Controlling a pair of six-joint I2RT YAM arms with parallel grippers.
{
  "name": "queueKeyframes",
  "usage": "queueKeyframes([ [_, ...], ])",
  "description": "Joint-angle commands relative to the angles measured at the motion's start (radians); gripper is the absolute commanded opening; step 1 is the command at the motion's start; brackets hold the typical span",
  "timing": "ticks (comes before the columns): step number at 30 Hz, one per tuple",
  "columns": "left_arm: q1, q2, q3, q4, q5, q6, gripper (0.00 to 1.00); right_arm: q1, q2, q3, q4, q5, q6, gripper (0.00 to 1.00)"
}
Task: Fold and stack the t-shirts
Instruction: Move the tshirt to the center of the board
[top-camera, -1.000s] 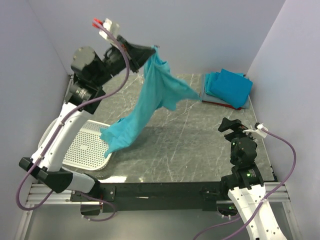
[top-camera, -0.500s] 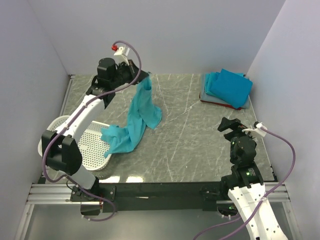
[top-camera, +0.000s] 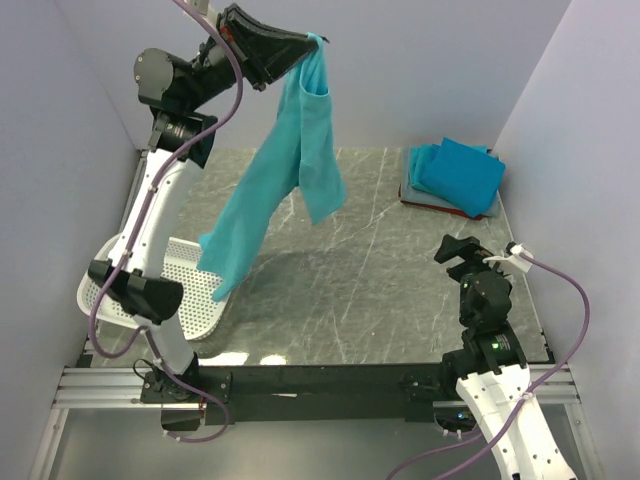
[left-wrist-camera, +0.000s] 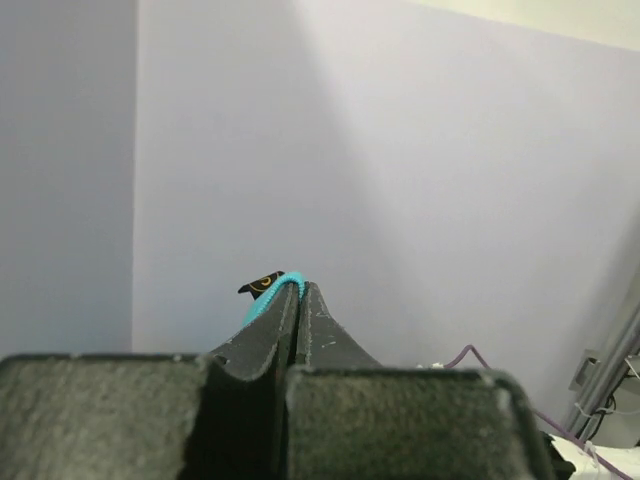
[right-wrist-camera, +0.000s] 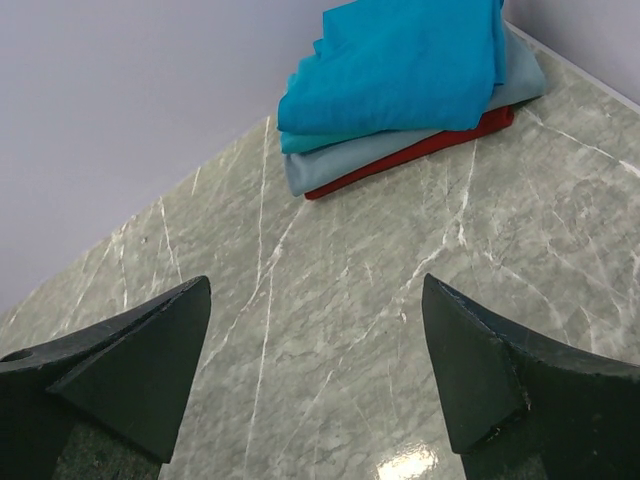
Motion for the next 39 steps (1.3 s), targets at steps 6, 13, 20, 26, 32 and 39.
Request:
queueKeyframes([
  [6, 0.000, 0.106, 0.207, 0.089, 0.074, -0.156, 0.01, -0.003, 0.001, 0.049, 0.039, -0.006, -0.011, 0.92],
  [13, 0.000, 0.073, 0.168, 0.126, 0.068, -0.145, 0.01, -0.003, 0.015, 0.055, 0.046, -0.012, -0.012, 0.91],
  [20, -0.003, 0.141, 0.282, 0.211, 0.066, -0.220, 0.01, -0.003, 0.021, 0.059, 0.039, -0.008, -0.015, 0.91],
  [26, -0.022, 0.116, 0.209, 0.215, 0.068, -0.185, 0.01, -0.003, 0.009, 0.055, 0.042, -0.008, -0.017, 0.91],
  [32, -0.061, 0.173, 0.242, 0.212, 0.088, -0.193, 0.01, -0.003, 0.018, 0.058, 0.040, -0.014, -0.015, 0.91],
  [39, -0.140, 0.205, 0.100, 0.218, 0.123, -0.142, 0.01, -0.003, 0.009, 0.053, 0.034, -0.008, -0.017, 0.91],
])
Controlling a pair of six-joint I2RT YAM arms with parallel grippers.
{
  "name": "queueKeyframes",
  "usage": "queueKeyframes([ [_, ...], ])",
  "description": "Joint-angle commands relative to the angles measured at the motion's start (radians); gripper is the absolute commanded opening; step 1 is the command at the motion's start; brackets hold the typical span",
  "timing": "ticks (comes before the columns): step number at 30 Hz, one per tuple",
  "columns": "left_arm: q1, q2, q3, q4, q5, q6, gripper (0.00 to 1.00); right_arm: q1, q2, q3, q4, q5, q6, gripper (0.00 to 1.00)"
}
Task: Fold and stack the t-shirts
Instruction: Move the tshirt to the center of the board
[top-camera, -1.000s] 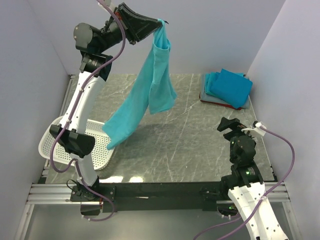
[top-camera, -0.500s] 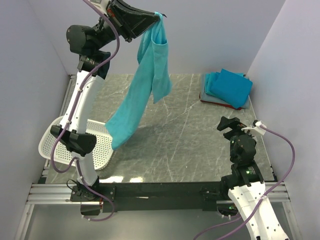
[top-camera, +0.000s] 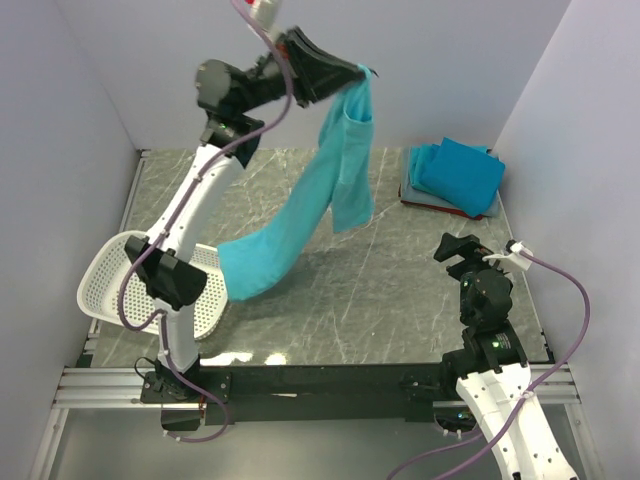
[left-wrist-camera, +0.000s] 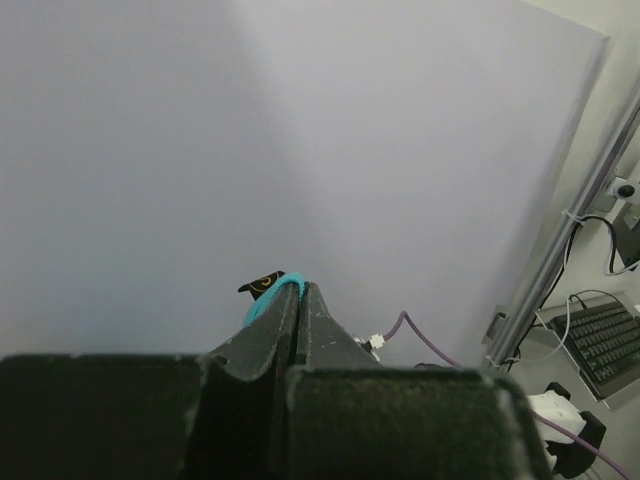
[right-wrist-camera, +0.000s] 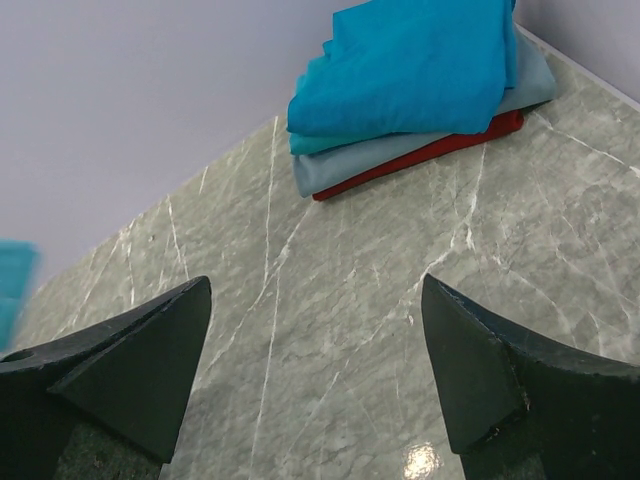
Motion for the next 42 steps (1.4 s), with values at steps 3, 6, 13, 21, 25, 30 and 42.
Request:
queueKeyframes([
  [3, -0.022, -0.008, -0.200, 0.033, 0.056, 0.065, 0.08, -0.003, -0.014, 0.031, 0.029, 0.002, -0.012, 0.91],
  [6, 0.002, -0.051, -0.393, -0.061, -0.011, 0.181, 0.31, -0.003, -0.014, 0.028, 0.027, -0.001, -0.013, 0.91],
  [13, -0.001, -0.223, -0.821, -0.346, -0.515, 0.511, 0.89, -0.003, -0.011, 0.017, 0.050, -0.050, -0.019, 0.88],
  [21, -0.068, -0.441, -1.245, -0.323, -0.888, 0.541, 0.89, -0.001, 0.116, 0.007, 0.139, -0.210, -0.005, 0.83],
  [25, -0.094, -0.491, -1.374, -0.357, -1.033, 0.516, 0.88, 0.003, 0.238, 0.014, 0.174, -0.294, 0.002, 0.80],
  [30, -0.100, -0.534, -1.471, -0.342, -1.137, 0.465, 0.85, 0.014, 0.335, 0.036, 0.184, -0.306, 0.004, 0.79],
  [42, -0.450, -0.197, -1.204, -0.362, -1.197, 0.524, 0.73, 0.013, 0.228, 0.022, 0.104, -0.069, 0.042, 0.81],
])
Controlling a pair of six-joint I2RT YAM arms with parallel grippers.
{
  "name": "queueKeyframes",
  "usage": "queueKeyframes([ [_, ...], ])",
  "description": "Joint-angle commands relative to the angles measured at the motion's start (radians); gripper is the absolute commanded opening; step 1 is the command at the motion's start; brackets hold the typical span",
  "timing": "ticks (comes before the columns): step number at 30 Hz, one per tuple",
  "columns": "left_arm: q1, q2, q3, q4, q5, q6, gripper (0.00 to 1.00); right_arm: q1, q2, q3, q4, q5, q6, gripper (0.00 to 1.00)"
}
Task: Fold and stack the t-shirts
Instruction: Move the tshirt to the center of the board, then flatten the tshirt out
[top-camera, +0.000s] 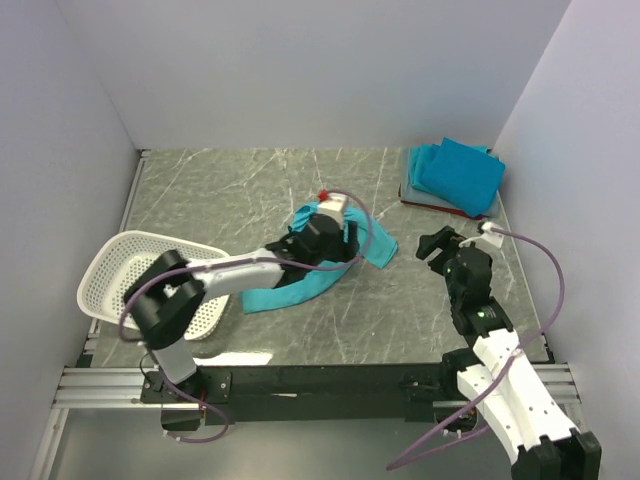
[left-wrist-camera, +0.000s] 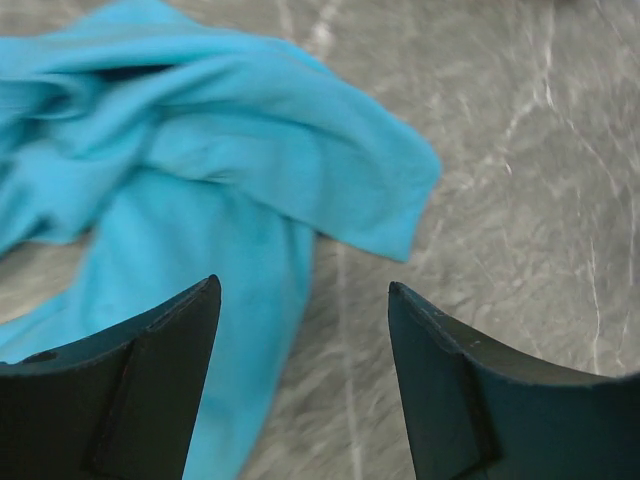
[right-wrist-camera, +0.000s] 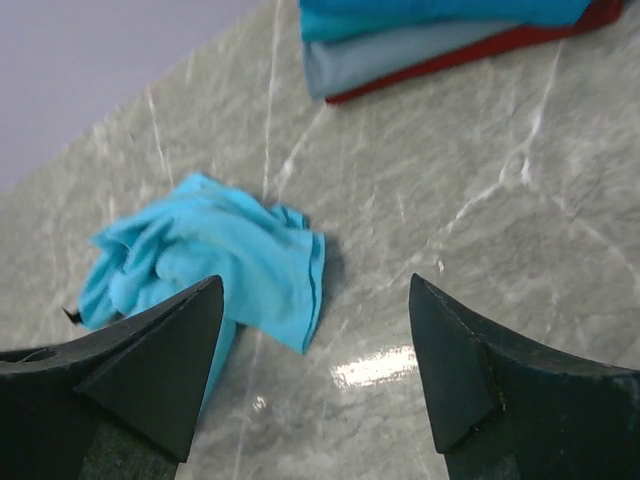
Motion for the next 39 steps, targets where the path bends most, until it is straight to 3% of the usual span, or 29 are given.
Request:
queueKeyframes([
  [1, -0.052, 0.112, 0.093, 0.013, -0.025, 0.054, 0.72, 0.002, -0.110, 0.014, 0.001, 0.116, 0.024, 0.82],
  [6, -0.121, 0.281, 0.242, -0.010, -0.034, 0.129, 0.66, 0.002, -0.202, -0.009, -0.019, 0.169, 0.036, 0.83],
  [17, -0.159, 0.428, 0.392, -0.012, -0.010, 0.166, 0.62, 0.002, -0.250, -0.030, -0.013, 0.172, 0.044, 0.84],
  [39, -0.168, 0.619, 0.525, -0.064, -0.117, 0.186, 0.50, 0.002, -0.325, -0.047, -0.019, 0.172, 0.044, 0.85],
])
